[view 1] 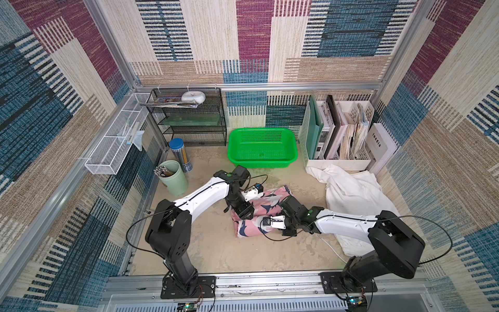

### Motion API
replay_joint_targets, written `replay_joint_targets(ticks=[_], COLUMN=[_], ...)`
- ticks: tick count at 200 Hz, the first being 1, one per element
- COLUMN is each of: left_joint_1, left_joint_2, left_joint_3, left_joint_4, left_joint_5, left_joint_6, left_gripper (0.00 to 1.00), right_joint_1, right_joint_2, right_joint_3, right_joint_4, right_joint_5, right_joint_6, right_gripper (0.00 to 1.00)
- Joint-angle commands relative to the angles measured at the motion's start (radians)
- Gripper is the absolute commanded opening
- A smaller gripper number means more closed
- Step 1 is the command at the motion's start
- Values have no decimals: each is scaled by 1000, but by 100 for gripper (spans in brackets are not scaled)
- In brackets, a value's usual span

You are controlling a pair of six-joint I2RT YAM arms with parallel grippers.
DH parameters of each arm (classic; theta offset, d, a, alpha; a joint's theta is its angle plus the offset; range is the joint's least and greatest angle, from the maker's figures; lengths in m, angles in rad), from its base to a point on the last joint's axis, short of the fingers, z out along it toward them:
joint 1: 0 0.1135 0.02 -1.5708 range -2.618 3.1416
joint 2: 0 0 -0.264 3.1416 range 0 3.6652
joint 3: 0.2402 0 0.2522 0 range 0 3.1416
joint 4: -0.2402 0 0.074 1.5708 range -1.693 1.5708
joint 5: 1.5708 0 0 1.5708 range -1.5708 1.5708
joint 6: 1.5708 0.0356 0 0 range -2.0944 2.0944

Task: Roll up the shorts
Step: Roll the shorts at the center of the board.

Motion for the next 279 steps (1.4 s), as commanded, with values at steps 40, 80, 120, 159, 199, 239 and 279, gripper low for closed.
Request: replay_joint_targets(ticks=[40, 80, 120, 159, 199, 239, 279], left_joint_1=[8, 4, -35, -190, -310, -407, -485], left_joint_2=[-269, -411, -528, -524, -512, -460, -363], left_joint_3=[-66, -75, -188, -234, -297, -360, -459], left_joint_4=[158, 183, 266, 273, 308, 366, 533], left_joint_5=[-267, -242, -207, -347, -454, -536, -657], left_joint_6=[-107, -133, -70, 13, 67, 132, 206], left_gripper=[69, 70, 70, 70, 70, 71, 76], right_joint_1=[-75, -130, -153, -154, -170, -202, -224], right_joint_2=[90, 123, 187, 273, 382, 479, 500], right_joint_3=[166, 242, 319, 375, 449, 525, 536], right_joint_4=[-288, -349, -415, -474, -546, -595, -599], right_joint_5=[-289, -398, -452, -485, -537, -573, -610], right_joint_6=[90, 149, 162, 158, 159, 169, 153], right_gripper=[0, 0, 0, 0, 0, 0, 0])
